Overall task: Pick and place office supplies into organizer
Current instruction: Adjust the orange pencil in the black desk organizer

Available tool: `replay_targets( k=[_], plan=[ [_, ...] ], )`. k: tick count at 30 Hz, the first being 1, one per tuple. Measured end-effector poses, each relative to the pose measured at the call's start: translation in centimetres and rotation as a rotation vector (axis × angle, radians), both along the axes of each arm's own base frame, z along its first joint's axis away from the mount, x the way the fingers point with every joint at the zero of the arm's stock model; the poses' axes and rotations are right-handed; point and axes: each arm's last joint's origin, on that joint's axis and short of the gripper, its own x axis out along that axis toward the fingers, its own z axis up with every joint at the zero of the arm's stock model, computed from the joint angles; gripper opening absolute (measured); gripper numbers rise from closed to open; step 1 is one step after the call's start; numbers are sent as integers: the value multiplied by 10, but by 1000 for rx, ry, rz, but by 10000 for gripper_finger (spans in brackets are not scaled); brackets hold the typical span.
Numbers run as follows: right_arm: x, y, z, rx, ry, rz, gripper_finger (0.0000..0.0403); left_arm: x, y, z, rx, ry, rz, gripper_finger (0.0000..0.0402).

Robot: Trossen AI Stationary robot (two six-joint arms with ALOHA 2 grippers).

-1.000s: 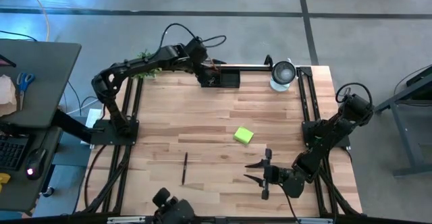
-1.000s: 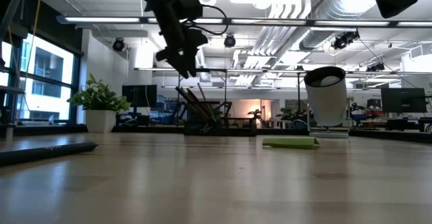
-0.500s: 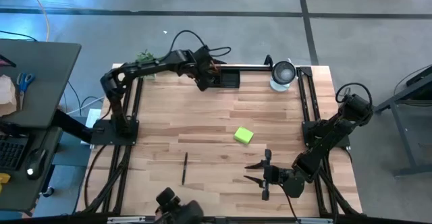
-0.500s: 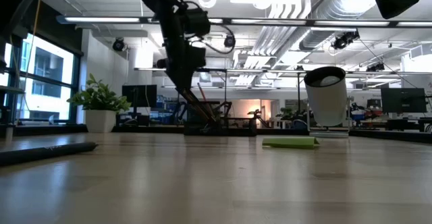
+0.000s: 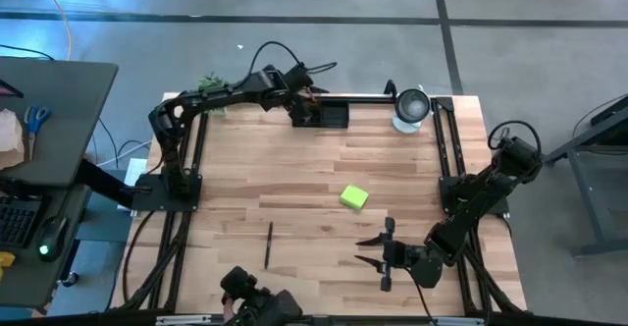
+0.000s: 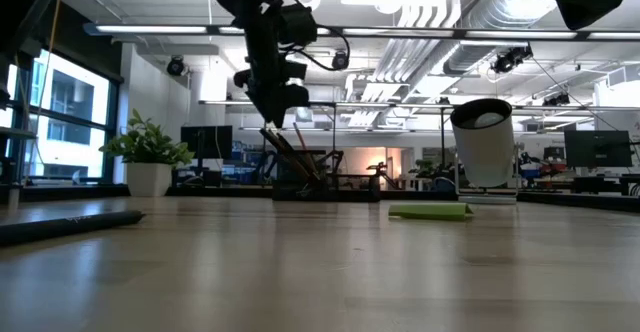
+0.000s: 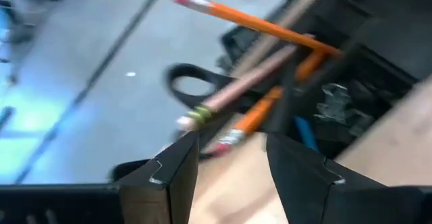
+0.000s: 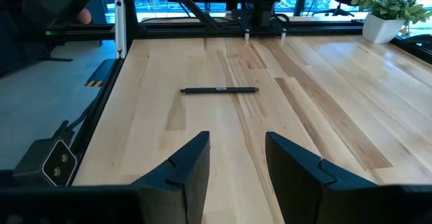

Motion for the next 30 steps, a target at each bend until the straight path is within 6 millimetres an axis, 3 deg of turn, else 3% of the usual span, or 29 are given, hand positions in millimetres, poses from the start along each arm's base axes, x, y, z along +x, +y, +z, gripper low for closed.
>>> replay_targets(
  k=[8, 16, 23, 30],
  plan=[
    [0, 0, 0, 2, 0, -1, 138, 2, -3, 9, 21, 21, 8, 165],
    [0, 0, 0, 3, 0, -1, 138, 14, -24, 7, -256, -92, -172, 165],
    [0, 0, 0, 21, -2, -6, 138, 11, -16, -6, -137, 80, -79, 165],
    [0, 0, 0, 20, -2, -5, 138, 11, -2, -8, -33, 89, -21, 165]
  ],
)
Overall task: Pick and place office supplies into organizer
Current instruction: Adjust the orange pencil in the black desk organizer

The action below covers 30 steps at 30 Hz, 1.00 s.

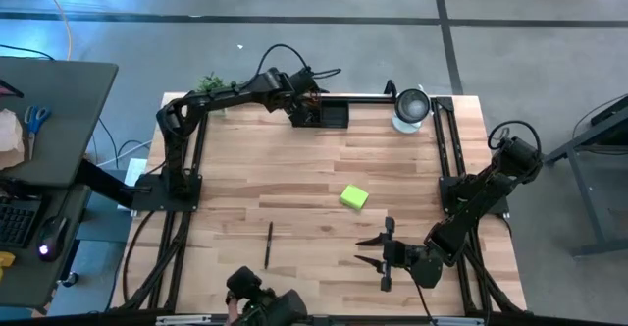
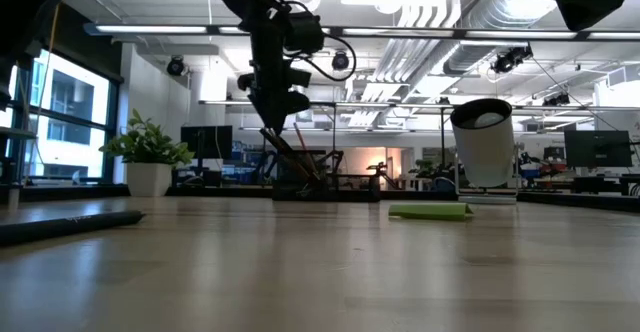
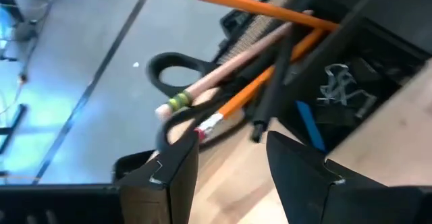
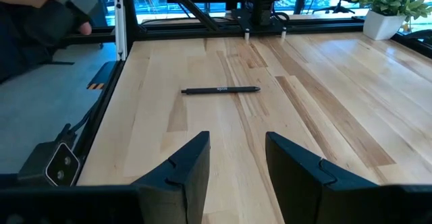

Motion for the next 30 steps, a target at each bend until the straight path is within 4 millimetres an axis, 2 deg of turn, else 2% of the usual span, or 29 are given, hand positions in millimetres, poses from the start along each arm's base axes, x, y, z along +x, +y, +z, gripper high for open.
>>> replay_targets(
  k=[9, 16, 21, 30],
  plan=[
    [0, 0, 0, -2, 4, 4, 138, 0, 3, 2, 53, 11, 27, 165],
    [0, 0, 0, 0, 5, 6, 138, -1, -8, -6, -139, -6, -37, 165],
    [0, 0, 0, 18, 1, 0, 138, 0, -2, -15, -71, 69, 4, 165],
    [0, 0, 0, 13, 1, 2, 138, 10, 5, -13, 38, -6, 8, 165]
  ],
)
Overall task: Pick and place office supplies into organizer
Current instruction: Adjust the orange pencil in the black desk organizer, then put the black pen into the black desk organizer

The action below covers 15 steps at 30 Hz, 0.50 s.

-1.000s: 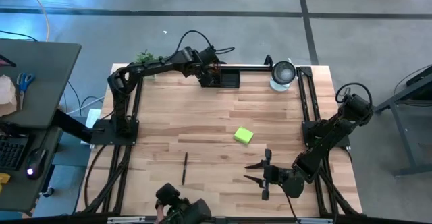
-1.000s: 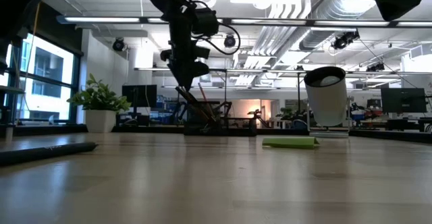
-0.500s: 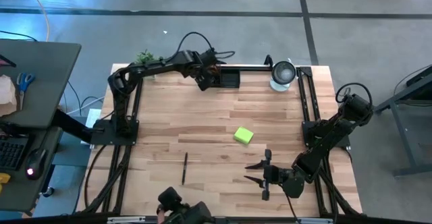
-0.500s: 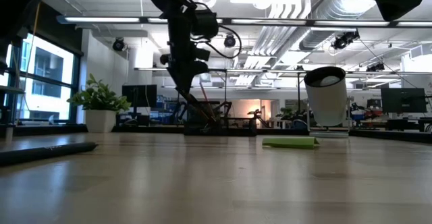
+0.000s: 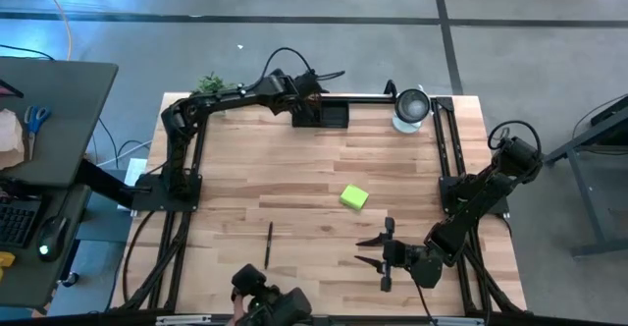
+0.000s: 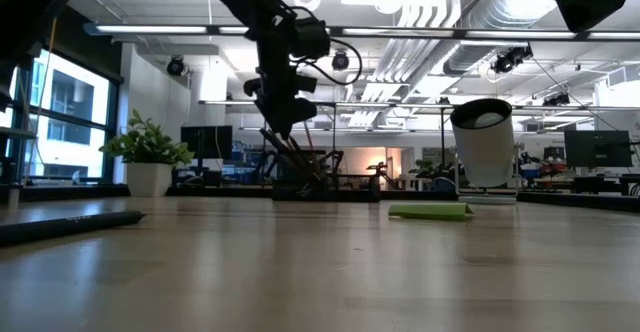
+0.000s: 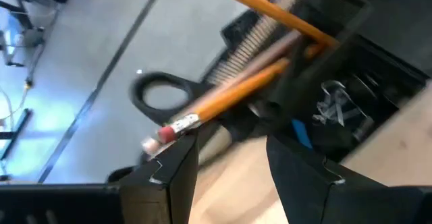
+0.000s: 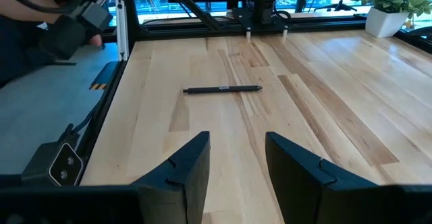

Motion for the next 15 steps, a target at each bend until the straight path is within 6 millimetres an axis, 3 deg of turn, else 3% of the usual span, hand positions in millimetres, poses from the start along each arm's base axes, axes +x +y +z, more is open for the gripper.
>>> replay_targets(
  k=[6, 15],
  plan=[
    [-2, 1, -1, 2, 5, 8, 138, 0, 2, 1, 33, 5, 9, 165],
    [-2, 1, -1, -2, 4, 0, 138, -10, -16, 7, -33, 140, -15, 165]
  ],
)
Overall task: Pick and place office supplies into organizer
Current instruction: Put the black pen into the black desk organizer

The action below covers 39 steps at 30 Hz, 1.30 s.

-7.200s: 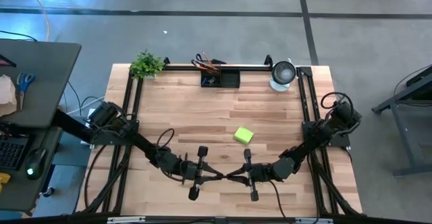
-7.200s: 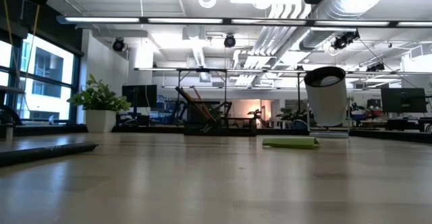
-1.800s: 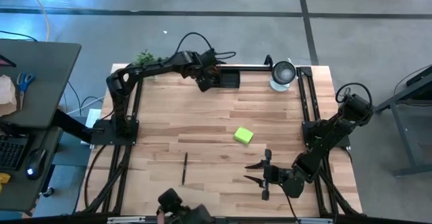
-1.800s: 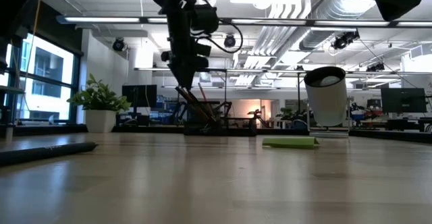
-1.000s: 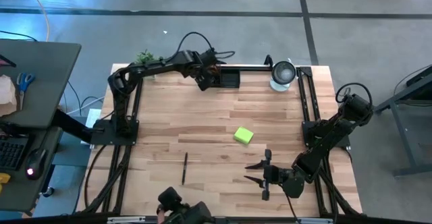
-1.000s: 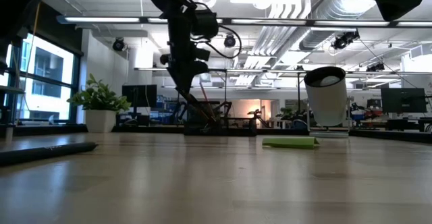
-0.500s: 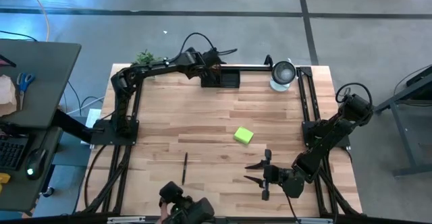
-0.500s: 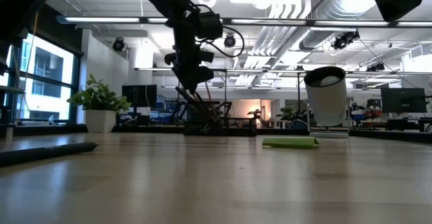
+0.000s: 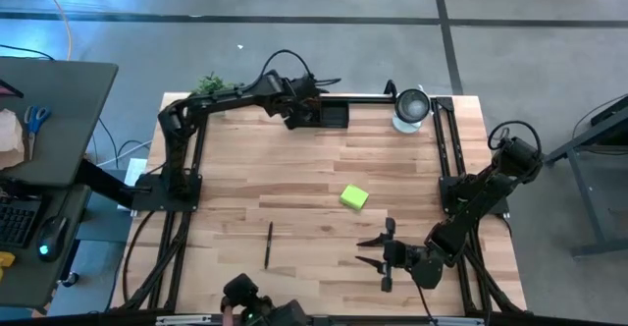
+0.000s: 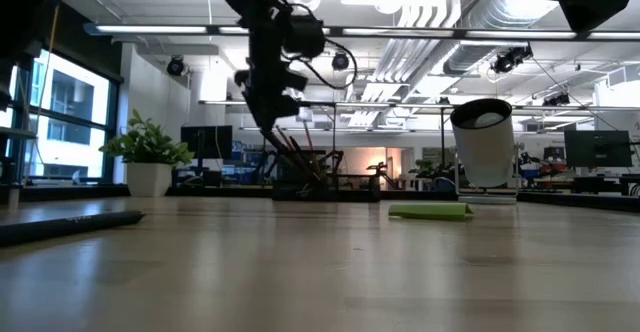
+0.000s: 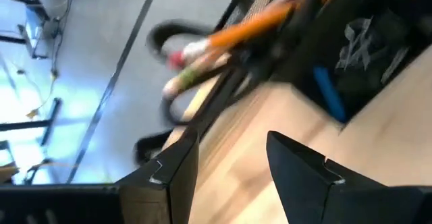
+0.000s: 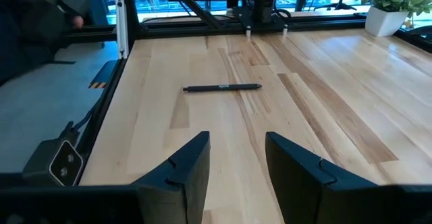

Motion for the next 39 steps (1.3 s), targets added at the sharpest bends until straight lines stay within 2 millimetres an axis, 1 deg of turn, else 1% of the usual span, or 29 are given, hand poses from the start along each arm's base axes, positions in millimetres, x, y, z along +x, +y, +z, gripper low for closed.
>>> replay_targets(
  k=[3, 5, 9, 11, 13, 16, 20, 23, 25, 27, 30, 31, 36, 39],
  plan=[
    [0, 0, 0, 11, 2, -4, 138, -6, -11, 17, 27, 5, 1, 165],
    [0, 0, -1, 20, 5, -2, 138, -11, -22, 29, -2, -22, 1, 165],
    [0, 0, -1, 34, 17, 15, 138, -22, -51, 45, -216, -111, 6, 165],
    [-1, 1, -2, 41, 27, 35, 138, -25, -69, 50, -277, -89, 24, 165],
    [-1, 1, -2, 47, 33, 50, 138, -25, -89, 54, -280, -51, 15, 165],
    [-1, 2, -2, 59, 33, 48, 138, -15, -122, 59, -230, -41, -50, 165],
    [-1, 2, -2, 99, 32, 39, 138, 1, -170, 62, -165, -55, -192, 165],
    [-1, 2, -2, 130, 37, 45, 138, 7, -206, 63, -120, -56, -288, 165],
    [-1, 2, -2, 151, 38, 43, 138, 8, -229, 61, -105, -55, -344, 165],
    [-1, 2, -2, 169, 39, 41, 138, 3, -250, 55, -102, -51, -378, 165],
    [-1, 2, -2, 188, 38, 34, 138, -16, -278, 47, -86, -99, -398, 165],
    [-1, 2, -2, 188, 37, 34, 138, -23, -287, 41, -85, -118, -397, 165],
    [0, 1, -1, 186, 15, -5, 138, -59, -329, 14, -115, -342, -395, 165],
    [2, -2, -1, 211, -10, -65, 138, -73, -351, -1, -133, -496, -397, 165]
  ],
)
